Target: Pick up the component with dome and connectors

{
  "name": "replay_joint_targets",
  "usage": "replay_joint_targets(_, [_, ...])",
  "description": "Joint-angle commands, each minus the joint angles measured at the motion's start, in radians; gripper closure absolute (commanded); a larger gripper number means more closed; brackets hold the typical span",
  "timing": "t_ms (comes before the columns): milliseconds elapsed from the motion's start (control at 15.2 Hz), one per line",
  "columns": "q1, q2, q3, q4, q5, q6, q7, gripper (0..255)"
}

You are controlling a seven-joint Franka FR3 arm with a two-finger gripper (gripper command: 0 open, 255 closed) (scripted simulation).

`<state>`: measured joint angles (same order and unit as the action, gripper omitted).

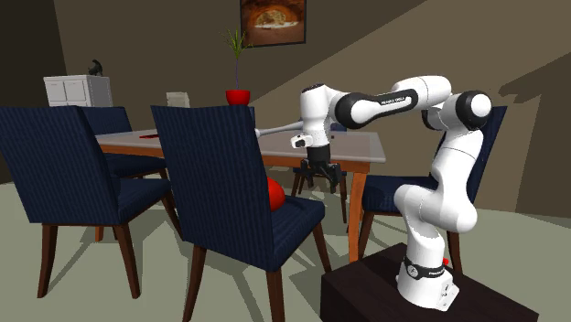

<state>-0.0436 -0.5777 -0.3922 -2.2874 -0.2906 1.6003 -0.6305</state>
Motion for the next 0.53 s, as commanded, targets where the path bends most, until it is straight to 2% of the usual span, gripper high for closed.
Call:
replay_joint_targets(0, [0.007, 0.053, -0.043, 0.039, -0.02, 0.026, -0.076, 0])
replay_joint_targets(462, [0.036, 0.278, -0.198, 0.201, -0.024, 0.133, -0.348, 0])
